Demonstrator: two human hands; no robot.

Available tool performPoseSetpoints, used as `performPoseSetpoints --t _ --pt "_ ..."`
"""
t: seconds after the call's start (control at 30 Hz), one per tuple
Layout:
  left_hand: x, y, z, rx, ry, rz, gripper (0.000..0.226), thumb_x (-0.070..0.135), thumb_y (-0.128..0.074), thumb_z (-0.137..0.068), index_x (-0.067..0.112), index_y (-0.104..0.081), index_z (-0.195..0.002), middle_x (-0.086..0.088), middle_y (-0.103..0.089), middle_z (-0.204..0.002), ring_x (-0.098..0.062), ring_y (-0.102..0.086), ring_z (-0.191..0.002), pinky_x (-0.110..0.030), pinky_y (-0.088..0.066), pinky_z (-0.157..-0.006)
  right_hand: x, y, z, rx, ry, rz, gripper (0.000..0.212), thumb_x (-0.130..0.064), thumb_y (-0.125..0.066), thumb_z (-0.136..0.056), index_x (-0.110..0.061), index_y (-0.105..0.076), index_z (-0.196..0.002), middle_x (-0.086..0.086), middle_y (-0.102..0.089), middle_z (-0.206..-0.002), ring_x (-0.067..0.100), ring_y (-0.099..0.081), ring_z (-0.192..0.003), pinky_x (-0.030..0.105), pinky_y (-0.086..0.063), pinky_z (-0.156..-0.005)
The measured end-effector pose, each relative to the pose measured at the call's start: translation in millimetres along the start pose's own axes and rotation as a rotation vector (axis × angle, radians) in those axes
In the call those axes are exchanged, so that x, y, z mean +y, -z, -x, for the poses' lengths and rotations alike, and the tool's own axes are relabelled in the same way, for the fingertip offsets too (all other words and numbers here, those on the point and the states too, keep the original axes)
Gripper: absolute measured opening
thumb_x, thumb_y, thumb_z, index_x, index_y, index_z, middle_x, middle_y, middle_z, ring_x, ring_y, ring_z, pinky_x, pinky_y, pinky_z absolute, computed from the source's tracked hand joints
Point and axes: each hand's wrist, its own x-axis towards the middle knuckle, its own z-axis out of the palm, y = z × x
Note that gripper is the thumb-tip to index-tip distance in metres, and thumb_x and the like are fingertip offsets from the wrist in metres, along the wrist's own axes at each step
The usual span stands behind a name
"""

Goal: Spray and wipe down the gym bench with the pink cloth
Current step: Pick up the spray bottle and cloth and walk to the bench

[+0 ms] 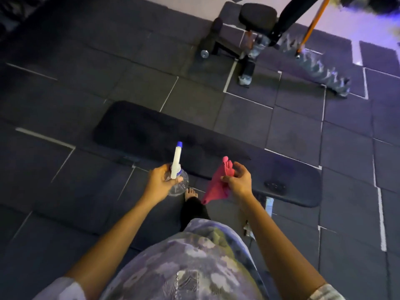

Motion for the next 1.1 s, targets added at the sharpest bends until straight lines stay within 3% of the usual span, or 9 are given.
performPoseSetpoints --t 0.13,0.23,0.37,0.47,0.53,0.67,0.87,0.97,1.1 --pt "2.2 -0.2 -60.1 -0.007 0.034 -0.043 0.036 0.006 -0.077 -0.078 0.01 -0.067 -0.112 -0.01 -0.073 -0.097 -0.026 -0.069 -0.094 -0.041 -0.054 -0.086 -11.2 -27.5 -56.2 -0.007 -0.03 0.103 0.069 0.016 -0.074 -0.067 -0.005 -0.055 -0.13 0.012 -0.064 -0.122 0.028 -0.065 -0.103 0.045 -0.055 -0.092" --pt "2.6 -0.6 -97.9 -0.012 0.027 -0.092 0.036 0.01 -0.078 -0.078 0.01 -0.068 -0.112 -0.008 -0.074 -0.093 -0.024 -0.069 -0.089 -0.037 -0.054 -0.08 -27.6 -46.7 -91.5 -0.065 -0.052 0.104 0.063 0.019 -0.071 -0.068 -0.006 -0.058 -0.124 0.009 -0.064 -0.113 0.024 -0.064 -0.097 0.042 -0.056 -0.088" --pt "2.4 4.3 -134.0 -0.004 -0.019 -0.171 0.033 0.011 -0.078 -0.078 0.011 -0.07 -0.11 -0.007 -0.072 -0.088 -0.017 -0.065 -0.077 -0.006 -0.043 -0.059 -41.5 -60.3 -135.2 -0.123 -0.029 0.15 0.059 0.022 -0.069 -0.068 -0.007 -0.062 -0.119 0.011 -0.067 -0.106 0.02 -0.062 -0.089 0.036 -0.053 -0.081" --pt "-1.5 8.0 -149.9 -0.05 -0.047 -0.187 0.034 0.011 -0.08 -0.076 0.012 -0.07 -0.108 -0.007 -0.072 -0.083 -0.022 -0.066 -0.076 -0.012 -0.044 -0.06 -35.2 -49.8 -153.4 -0.037 -0.007 0.406 0.063 0.011 -0.069 -0.074 -0.006 -0.055 -0.133 0.012 -0.066 -0.121 0.02 -0.063 -0.101 0.023 -0.045 -0.084" --pt "-4.9 10.7 -156.3 -0.096 -0.062 -0.207 0.035 0.01 -0.079 -0.075 0.008 -0.07 -0.109 -0.008 -0.071 -0.082 -0.023 -0.065 -0.076 -0.016 -0.046 -0.062 -25.8 -37.7 -152.6 0.007 -0.106 0.52 0.066 0.002 -0.071 -0.079 -0.004 -0.048 -0.14 0.014 -0.06 -0.134 0.026 -0.059 -0.119 0.026 -0.044 -0.092" --pt "-3.8 14.5 -161.2 -0.169 -0.075 -0.251 0.035 0.008 -0.079 -0.076 0.008 -0.07 -0.11 -0.004 -0.068 -0.082 -0.016 -0.061 -0.075 -0.003 -0.041 -0.058 -7.7 -24.9 -128.6 0.002 -0.158 0.565 0.051 -0.001 -0.072 -0.081 0.0 -0.057 -0.13 0.018 -0.065 -0.125 0.03 -0.063 -0.115 0.024 -0.044 -0.089" --pt "5.7 6.0 -164.4 -0.273 -0.107 -0.266 0.043 0.013 -0.083 -0.072 0.009 -0.07 -0.112 -0.009 -0.074 -0.096 -0.022 -0.068 -0.09 -0.032 -0.054 -0.076 12.0 -14.8 -67.2 0.085 -0.152 0.482 0.044 0.001 -0.071 -0.078 0.0 -0.063 -0.121 0.017 -0.07 -0.116 0.028 -0.067 -0.106 0.029 -0.051 -0.092" --pt "18.0 -7.8 -164.4 -0.313 -0.139 -0.265 0.042 0.013 -0.082 -0.072 0.008 -0.07 -0.112 -0.01 -0.074 -0.099 -0.02 -0.068 -0.089 -0.03 -0.053 -0.075 17.6 -5.0 -50.8 0.163 -0.124 0.402 0.041 0.003 -0.071 -0.075 -0.001 -0.066 -0.115 0.017 -0.072 -0.11 0.028 -0.069 -0.1 0.043 -0.055 -0.093" --pt "38.3 -37.0 -164.5 -0.323 -0.162 -0.297 0.04 0.017 -0.088 -0.066 0.008 -0.073 -0.101 -0.006 -0.074 -0.09 -0.019 -0.069 -0.08 -0.033 -0.056 -0.071 8.1 8.2 -41.8 0.211 -0.084 0.329 0.042 0.005 -0.07 -0.075 -0.003 -0.066 -0.116 0.015 -0.071 -0.111 0.027 -0.069 -0.099 0.041 -0.056 -0.092"
